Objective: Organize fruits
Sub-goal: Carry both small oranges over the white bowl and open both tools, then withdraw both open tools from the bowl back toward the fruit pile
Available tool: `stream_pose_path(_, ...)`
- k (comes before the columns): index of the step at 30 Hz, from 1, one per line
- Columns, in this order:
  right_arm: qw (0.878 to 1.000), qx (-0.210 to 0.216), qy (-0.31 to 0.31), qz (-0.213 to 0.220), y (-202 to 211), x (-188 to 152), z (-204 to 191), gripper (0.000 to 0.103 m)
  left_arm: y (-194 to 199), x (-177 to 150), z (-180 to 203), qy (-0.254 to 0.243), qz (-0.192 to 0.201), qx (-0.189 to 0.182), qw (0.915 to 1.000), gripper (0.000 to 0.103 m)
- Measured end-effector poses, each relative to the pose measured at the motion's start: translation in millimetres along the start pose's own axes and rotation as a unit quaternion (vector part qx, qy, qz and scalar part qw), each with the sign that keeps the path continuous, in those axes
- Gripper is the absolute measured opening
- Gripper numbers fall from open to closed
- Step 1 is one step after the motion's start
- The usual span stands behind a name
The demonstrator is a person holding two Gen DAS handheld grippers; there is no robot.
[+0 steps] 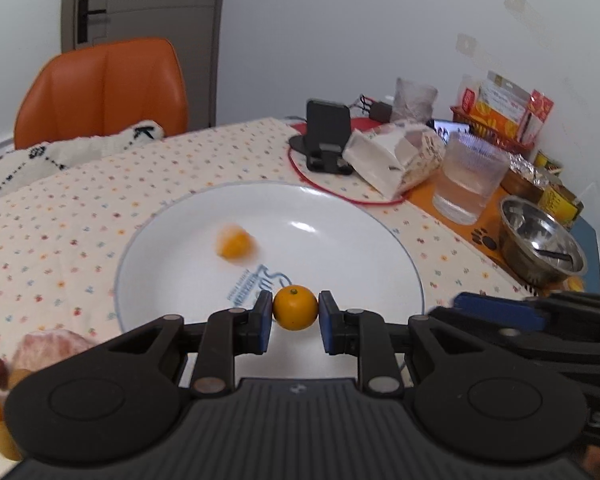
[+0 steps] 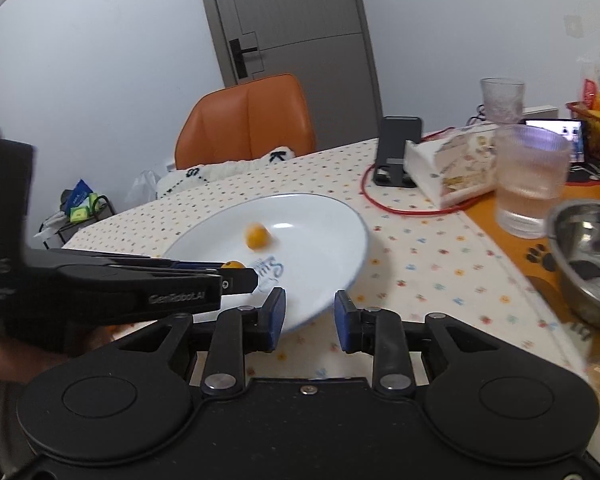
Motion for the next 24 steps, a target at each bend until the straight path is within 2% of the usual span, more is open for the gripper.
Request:
stream_pose_path(7, 1.000, -0.026, 0.002, 0.007, 35, -1, 7, 0.028, -4, -2, 9, -0.024, -0.012, 0.005, 0.9996, 0.028)
stream_pose_path(10, 0.999, -0.035, 0.006, 0.009, 54, -1, 8, 0.028, 2, -5, 14, -0.042, -0.011, -0.005, 0.9991, 0.036)
stream_pose_path(12, 0.999, -0.043, 0.011, 0.010, 66, -2, 6, 0.030, 6, -7, 15, -0.042, -0.009, -0.004, 0.9991, 0.050)
stream_pose_path(14, 0.999, -0.051, 0.006, 0.013, 74, -3, 5, 0.032, 13, -10, 14, -0.040, -0.003, -0.006, 0.9992, 0.056)
stream_pose_path(16, 0.998, -0.051, -0.010, 0.019, 79, -5, 6, 0.035, 22, -14, 13, -0.043, 0.001, -0.010, 0.9990, 0.062)
stream_pose_path(18, 0.998, -0.049, -0.028, 0.027, 84, -7, 6, 0.045, 31, -16, 10, -0.045, 0.003, -0.008, 0.9989, 0.069)
stream_pose_path(20, 0.998, -0.043, -0.040, 0.034, 88, -10, 3, 0.052, 42, -19, 7, -0.047, 0.011, -0.008, 0.9988, 0.072)
stream_pose_path(24, 0.998, -0.041, -0.029, 0.043, 98, -12, -10, 0.062, 66, -27, -3, -0.043, 0.026, -0.003, 0.9987, 0.081)
Point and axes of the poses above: each gripper's, at about its wrist camera, not at the fingertips, and y roughly against the way its jaws point, z to its right, x to its top, the point moved 1 cm from there along -y, roughly the way its jaws point, and after that the axes turned 2 degrees about -x, right-handed, at the moved point
